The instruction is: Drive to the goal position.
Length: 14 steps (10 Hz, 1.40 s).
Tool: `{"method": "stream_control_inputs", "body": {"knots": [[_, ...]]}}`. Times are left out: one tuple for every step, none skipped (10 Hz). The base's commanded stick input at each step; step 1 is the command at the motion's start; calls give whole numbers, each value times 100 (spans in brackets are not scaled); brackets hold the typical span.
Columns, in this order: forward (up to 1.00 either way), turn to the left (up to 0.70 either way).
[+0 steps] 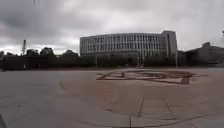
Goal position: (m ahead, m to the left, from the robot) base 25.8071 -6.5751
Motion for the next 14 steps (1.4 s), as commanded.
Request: {"method": "stream_control_inputs", "body": {"knots": [[70, 0], [70, 6], [70, 17], [70, 27], [70, 17], [70, 7], [70, 0], [70, 0], [70, 1], [70, 2], [70, 3], [70, 1], [70, 0], [70, 0]]}}
